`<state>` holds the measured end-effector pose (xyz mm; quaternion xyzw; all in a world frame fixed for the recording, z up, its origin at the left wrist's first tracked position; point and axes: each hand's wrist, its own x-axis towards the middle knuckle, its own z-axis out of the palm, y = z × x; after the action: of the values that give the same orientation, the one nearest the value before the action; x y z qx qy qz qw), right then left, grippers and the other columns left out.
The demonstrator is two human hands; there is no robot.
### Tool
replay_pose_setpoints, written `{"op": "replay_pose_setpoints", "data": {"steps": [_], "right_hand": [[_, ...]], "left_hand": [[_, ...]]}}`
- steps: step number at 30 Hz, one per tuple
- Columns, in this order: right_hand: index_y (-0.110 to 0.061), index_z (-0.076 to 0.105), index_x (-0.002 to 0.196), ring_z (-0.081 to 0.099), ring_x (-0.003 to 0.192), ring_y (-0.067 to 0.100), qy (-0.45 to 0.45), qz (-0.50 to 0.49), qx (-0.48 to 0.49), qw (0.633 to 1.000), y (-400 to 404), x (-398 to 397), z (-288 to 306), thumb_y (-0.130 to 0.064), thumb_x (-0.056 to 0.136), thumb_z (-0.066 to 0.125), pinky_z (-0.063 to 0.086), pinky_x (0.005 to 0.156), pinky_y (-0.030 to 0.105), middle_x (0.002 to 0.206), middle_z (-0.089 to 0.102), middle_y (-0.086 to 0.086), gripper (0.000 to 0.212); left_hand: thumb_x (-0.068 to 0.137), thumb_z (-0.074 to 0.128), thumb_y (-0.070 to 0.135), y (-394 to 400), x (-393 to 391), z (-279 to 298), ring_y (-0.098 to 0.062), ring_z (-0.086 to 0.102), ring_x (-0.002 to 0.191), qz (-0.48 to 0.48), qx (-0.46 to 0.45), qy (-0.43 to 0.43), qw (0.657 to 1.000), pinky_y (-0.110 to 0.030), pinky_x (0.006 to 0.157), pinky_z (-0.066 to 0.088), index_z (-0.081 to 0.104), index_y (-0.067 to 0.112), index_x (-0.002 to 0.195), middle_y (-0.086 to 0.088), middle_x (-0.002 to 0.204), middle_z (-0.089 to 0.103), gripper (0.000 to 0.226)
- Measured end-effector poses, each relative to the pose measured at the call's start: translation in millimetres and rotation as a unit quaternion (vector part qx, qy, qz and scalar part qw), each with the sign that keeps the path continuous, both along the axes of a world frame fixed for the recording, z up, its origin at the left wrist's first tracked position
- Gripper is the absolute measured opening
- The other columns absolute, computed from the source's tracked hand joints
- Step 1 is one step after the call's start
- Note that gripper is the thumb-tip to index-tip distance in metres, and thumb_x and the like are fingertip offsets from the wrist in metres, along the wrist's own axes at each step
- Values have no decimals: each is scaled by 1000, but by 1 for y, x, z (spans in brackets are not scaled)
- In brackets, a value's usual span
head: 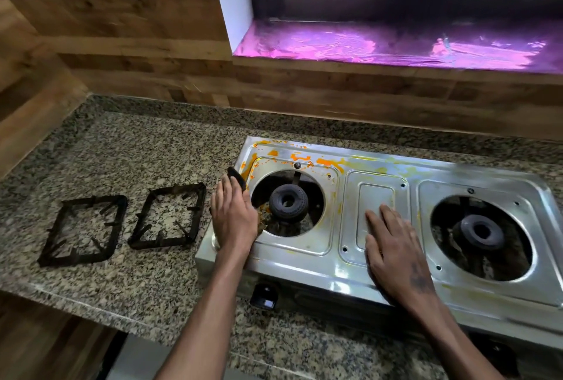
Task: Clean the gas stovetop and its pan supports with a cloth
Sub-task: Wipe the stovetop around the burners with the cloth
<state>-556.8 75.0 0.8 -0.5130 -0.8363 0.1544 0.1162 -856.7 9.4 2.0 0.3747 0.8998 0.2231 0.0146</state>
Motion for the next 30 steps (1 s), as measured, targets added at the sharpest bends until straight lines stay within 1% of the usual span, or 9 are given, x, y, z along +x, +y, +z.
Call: {"op": "replay_pose_setpoints", "data": {"steps": [5, 9, 11, 19, 21, 24, 26, 28, 30], "right_hand": [[-24, 43, 148, 26, 149, 23, 0, -4, -2, 1000, -2, 0, 3, -35, 97, 36, 17, 123, 43, 160, 33, 7, 54], [-26, 44, 148, 28, 148, 23, 8, -6, -4, 1000, -2, 0, 3, -35, 96, 37, 20, 123, 43, 160, 34, 6, 53], [-26, 45, 147, 29, 147, 24, 11, -12, -4, 1000, -1, -2, 3, -35, 96, 38, 21, 122, 45, 159, 35, 6, 52], [-26, 46, 146, 31, 146, 23, 4, -7, 1, 1000, 0, -3, 3, -36, 96, 37, 23, 121, 44, 158, 36, 5, 51], [-26, 46, 145, 32, 145, 23, 2, -8, 4, 1000, 1, -2, 2, -37, 96, 37, 23, 121, 44, 158, 36, 5, 51], [-25, 47, 144, 34, 144, 24, 4, -11, 9, 1000, 1, -1, 1, -36, 96, 38, 21, 121, 41, 157, 38, 6, 50], [-25, 47, 145, 33, 144, 24, 6, -11, 7, 1000, 1, -1, 0, -36, 96, 38, 20, 121, 39, 157, 37, 5, 50], [-26, 46, 146, 31, 145, 22, 8, -15, 4, 1000, 1, -1, 1, -37, 96, 37, 19, 122, 39, 159, 35, 4, 51], [-27, 47, 145, 32, 146, 22, 9, -19, 5, 1000, 0, -2, 1, -38, 96, 36, 19, 122, 39, 159, 35, 3, 51]], "left_hand": [[105, 27, 31, 17, -19, -5, -21, 4, 152, -117, -92, 56, 987, -36, 123, -1, 18, 8, 155, -8, 164, 9, 56], [100, 17, 39, -13, -21, -1, -11, 0, 151, -228, -91, 51, 968, -28, 121, -5, 13, 17, 156, 5, 162, 4, 60], [99, 15, 41, -14, -27, -1, -8, 0, 150, -237, -82, 45, 967, -28, 121, -3, 12, 18, 156, 7, 162, 5, 61], [106, 28, 31, 74, -52, 4, -18, 11, 151, -199, -68, 31, 977, -32, 121, 2, 23, 10, 154, -4, 163, 17, 53], [106, 28, 31, 87, -46, 4, -18, 12, 151, -230, -66, 15, 971, -32, 121, 2, 24, 10, 154, -4, 162, 17, 53], [99, 25, 37, 94, -45, 3, -15, 14, 150, -321, -65, 0, 945, -32, 122, 5, 27, 12, 153, -1, 162, 19, 59], [100, 29, 34, 96, -58, 3, -14, 15, 149, -363, -69, 4, 929, -31, 122, 7, 27, 13, 153, 0, 161, 20, 57], [103, 30, 32, 99, -71, 4, -12, 13, 150, -363, -66, 13, 929, -30, 122, 6, 25, 15, 154, 1, 161, 18, 54], [106, 33, 28, 109, -72, 5, -13, 10, 150, -333, -58, -5, 941, -31, 122, 4, 23, 14, 155, 1, 162, 15, 52]]}}
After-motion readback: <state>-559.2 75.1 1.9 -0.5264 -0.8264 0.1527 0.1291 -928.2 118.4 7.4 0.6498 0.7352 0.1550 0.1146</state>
